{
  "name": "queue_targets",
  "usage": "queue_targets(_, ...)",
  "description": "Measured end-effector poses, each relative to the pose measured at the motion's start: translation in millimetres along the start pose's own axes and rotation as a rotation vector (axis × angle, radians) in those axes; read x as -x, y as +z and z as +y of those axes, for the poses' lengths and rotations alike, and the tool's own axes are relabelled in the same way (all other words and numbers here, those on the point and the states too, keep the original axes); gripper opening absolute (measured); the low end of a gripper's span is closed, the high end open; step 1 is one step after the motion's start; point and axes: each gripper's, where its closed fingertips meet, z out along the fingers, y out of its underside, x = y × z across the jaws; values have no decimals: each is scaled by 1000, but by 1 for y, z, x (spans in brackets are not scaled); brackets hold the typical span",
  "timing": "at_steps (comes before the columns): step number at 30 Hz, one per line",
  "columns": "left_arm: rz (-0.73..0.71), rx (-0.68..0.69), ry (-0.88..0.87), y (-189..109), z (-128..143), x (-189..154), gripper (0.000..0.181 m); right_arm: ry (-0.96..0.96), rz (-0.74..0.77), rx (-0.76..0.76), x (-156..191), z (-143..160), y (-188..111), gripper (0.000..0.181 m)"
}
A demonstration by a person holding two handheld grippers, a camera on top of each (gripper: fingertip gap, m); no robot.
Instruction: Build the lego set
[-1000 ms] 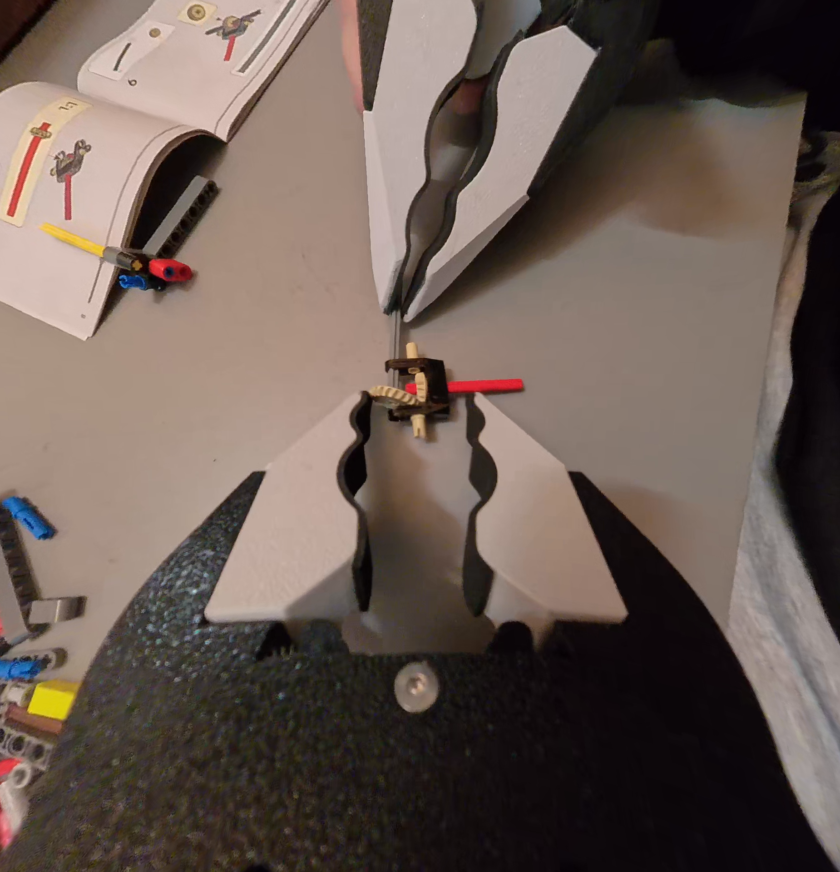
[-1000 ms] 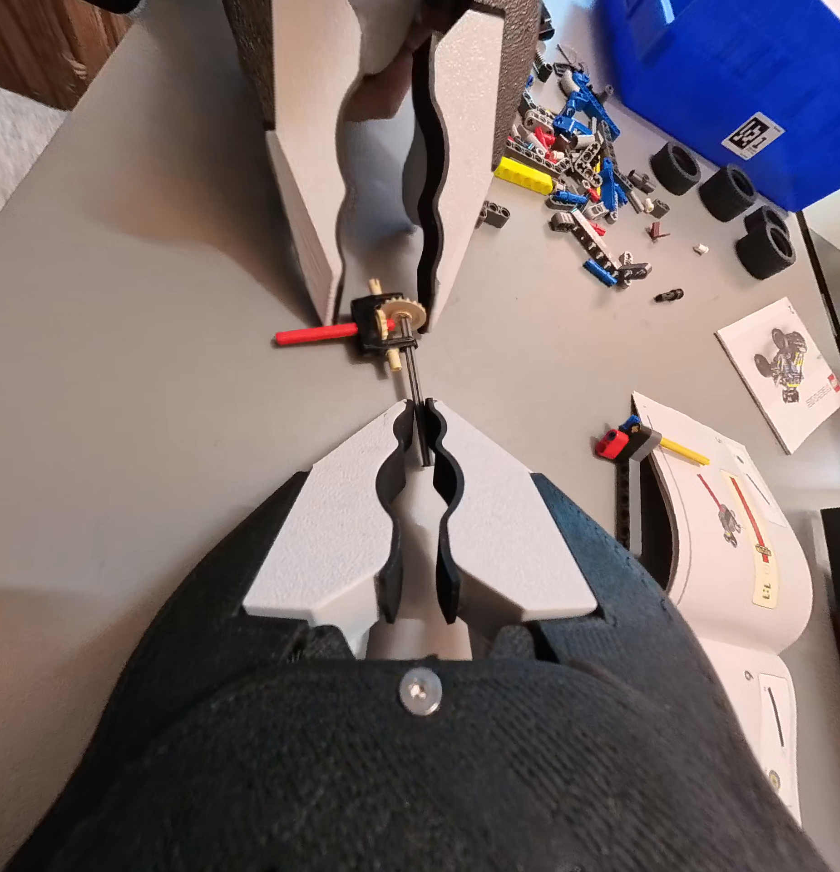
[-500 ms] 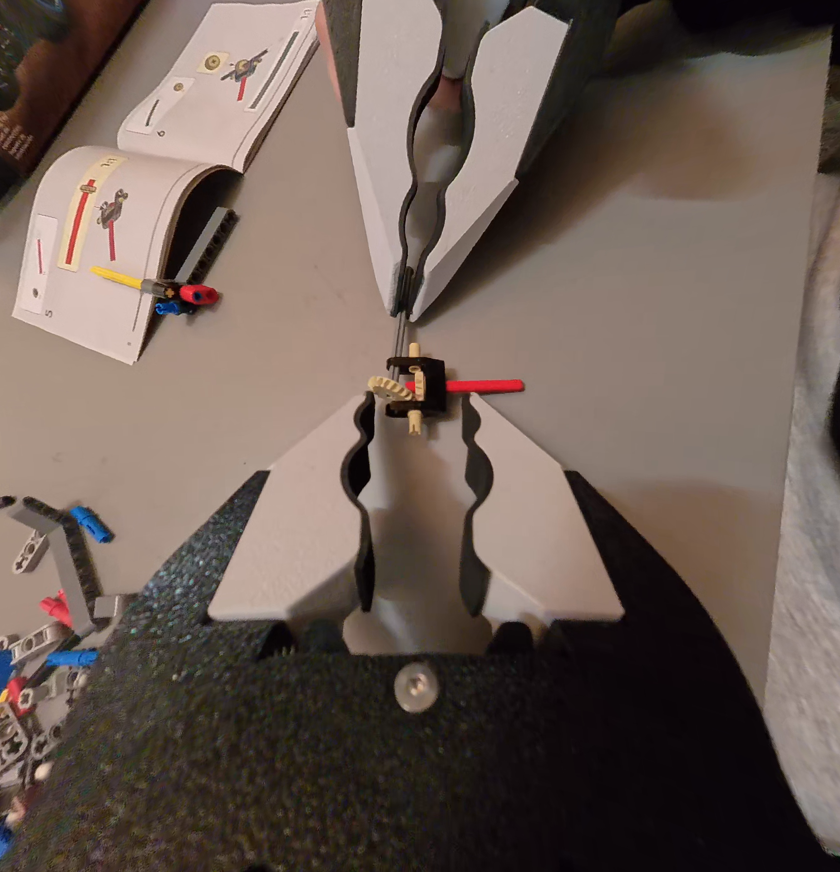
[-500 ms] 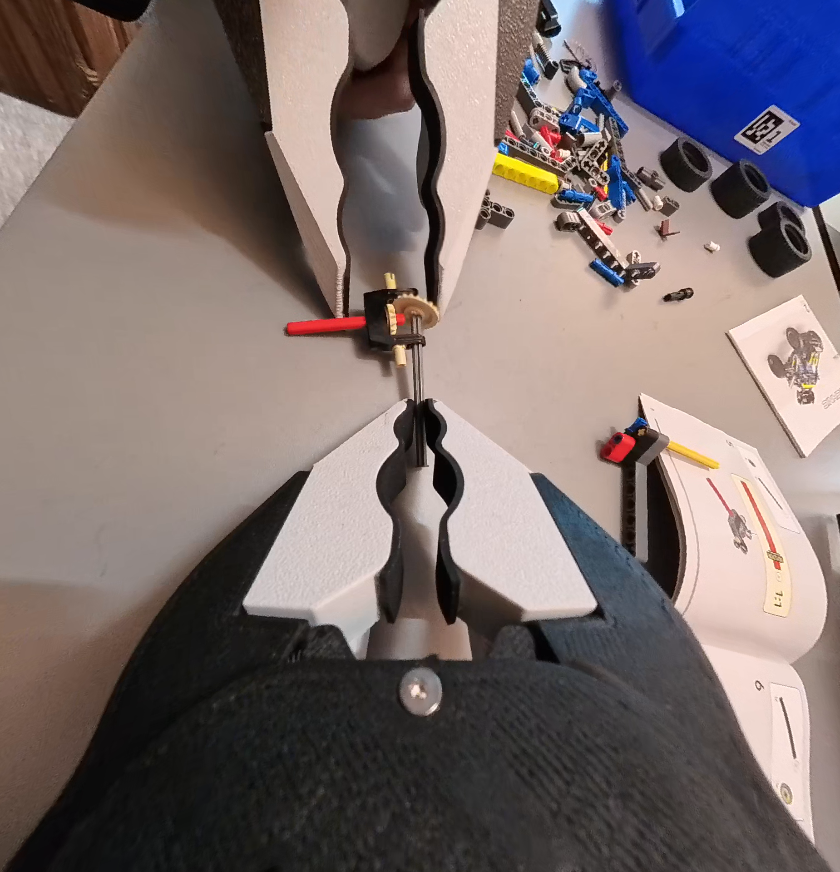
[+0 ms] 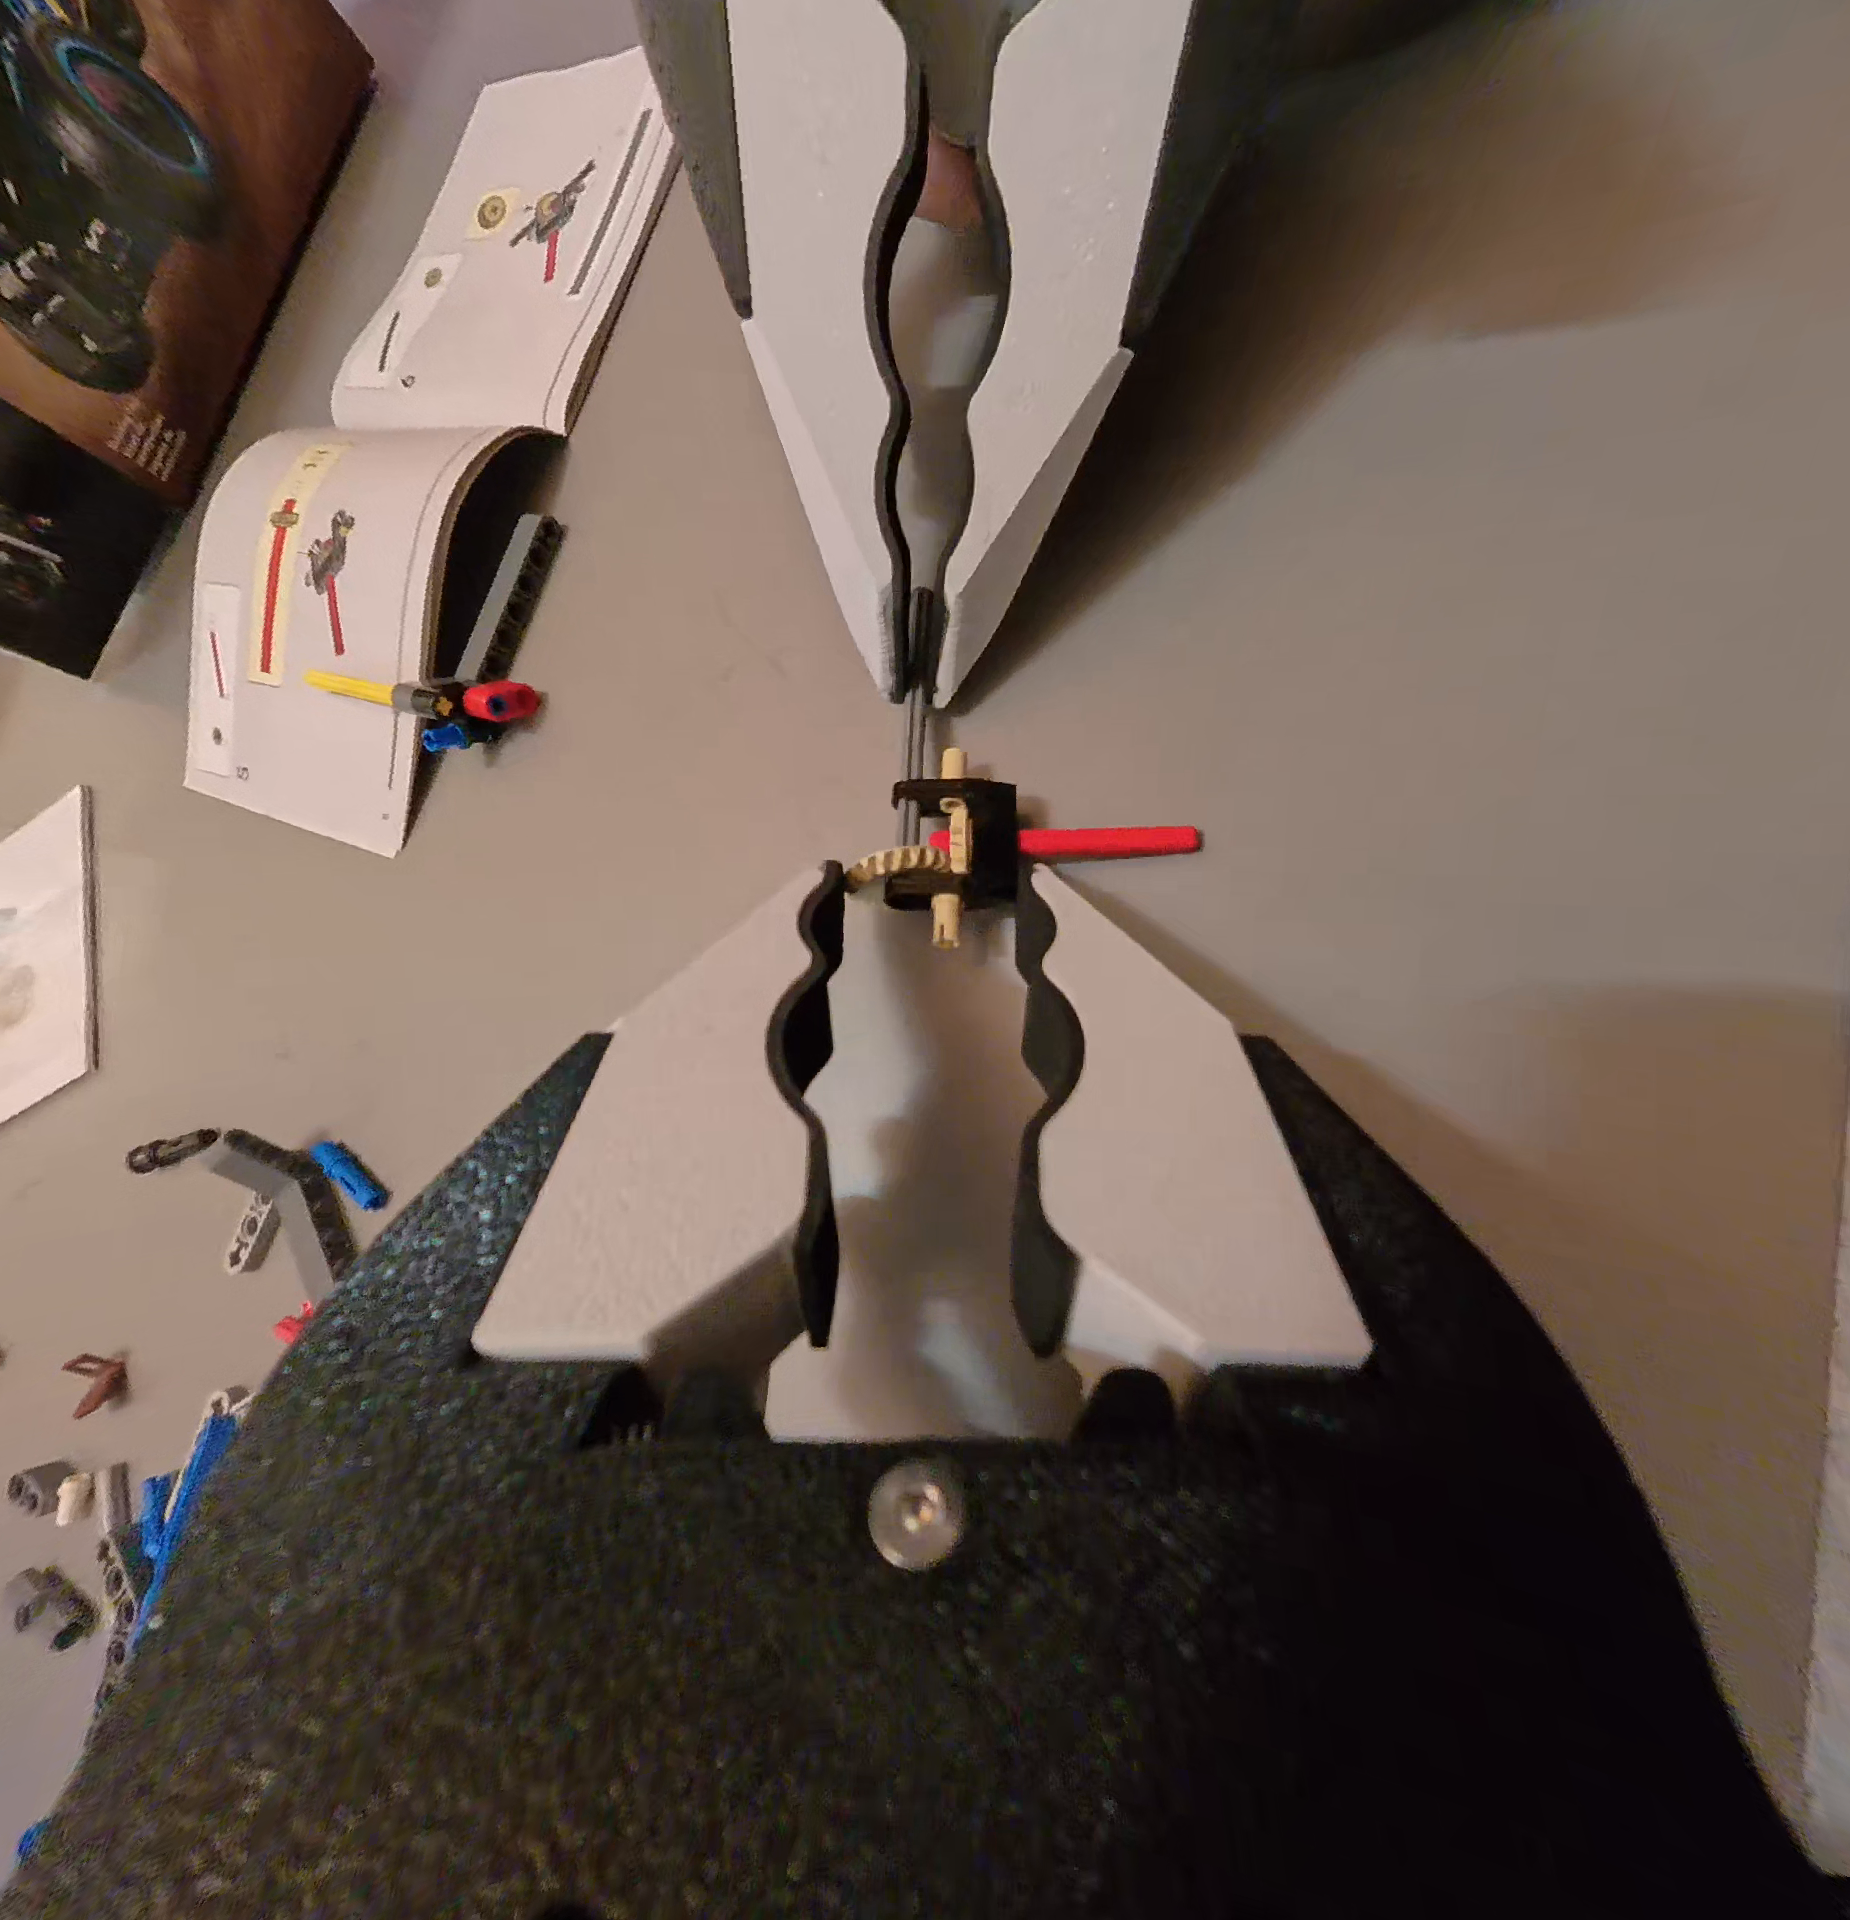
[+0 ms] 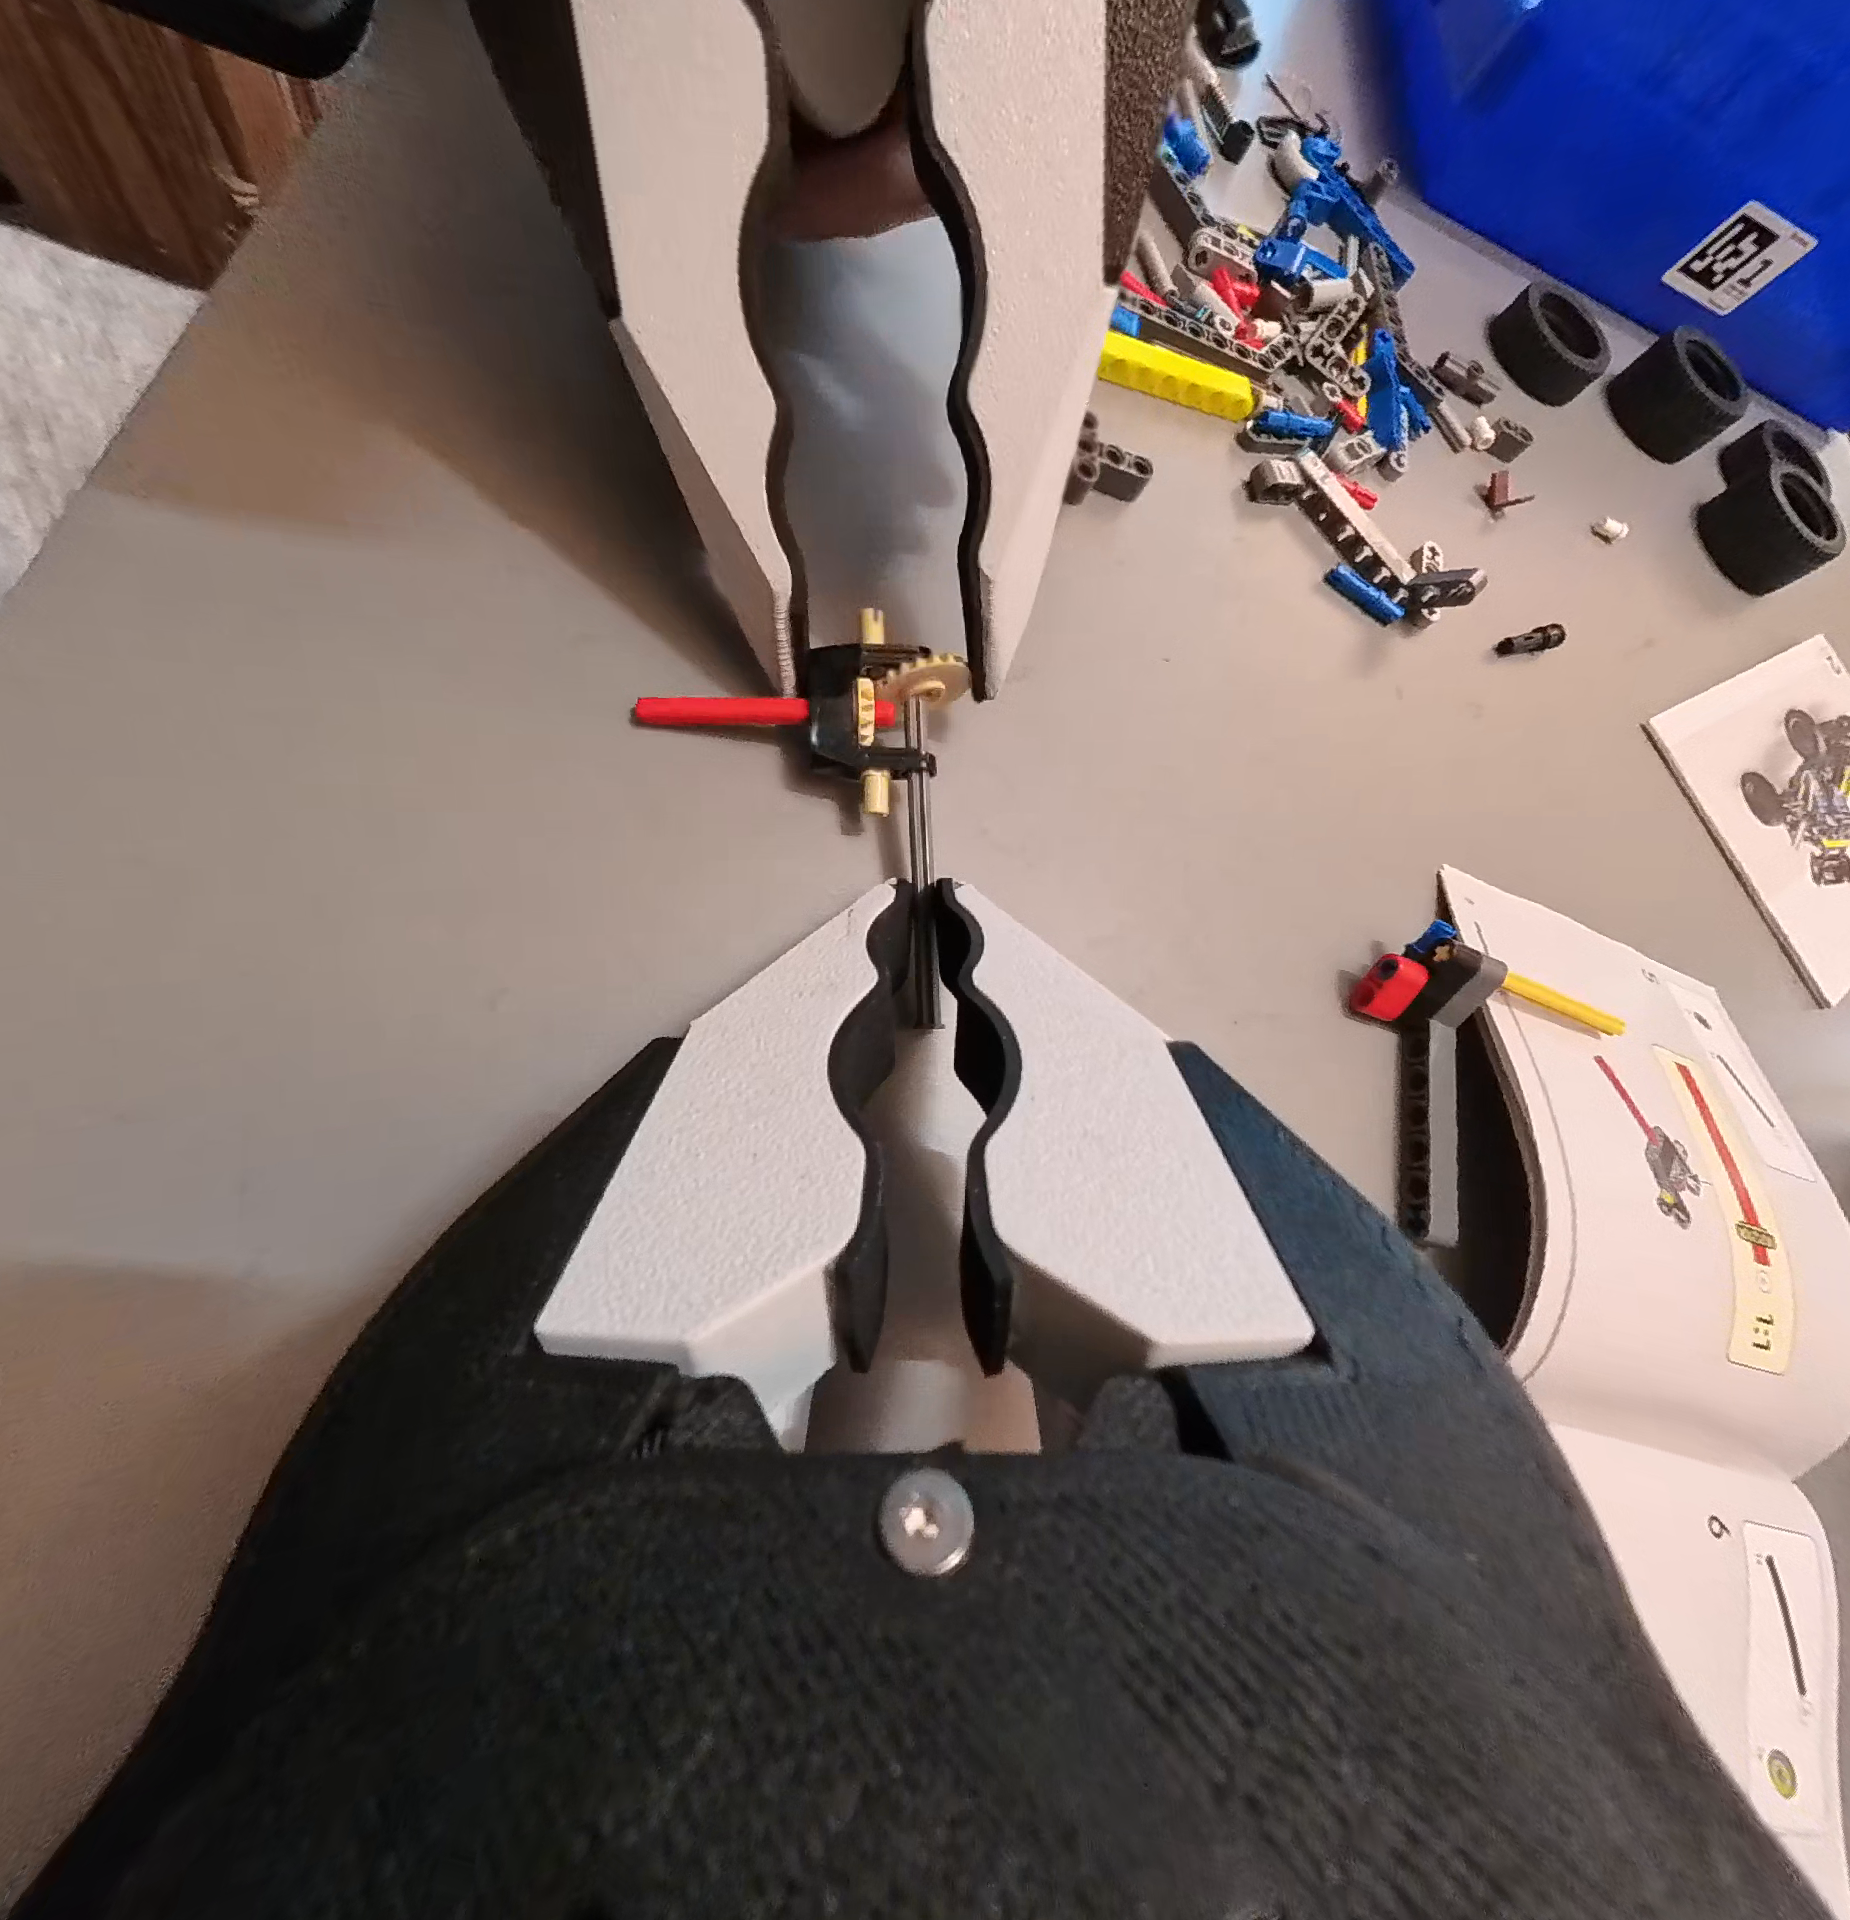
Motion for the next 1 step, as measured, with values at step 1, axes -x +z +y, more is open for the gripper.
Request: queue_targets(1, -1, -4, 4, 0, -1, -1, 31, -1, 1, 0, 0, 0, 0, 2)
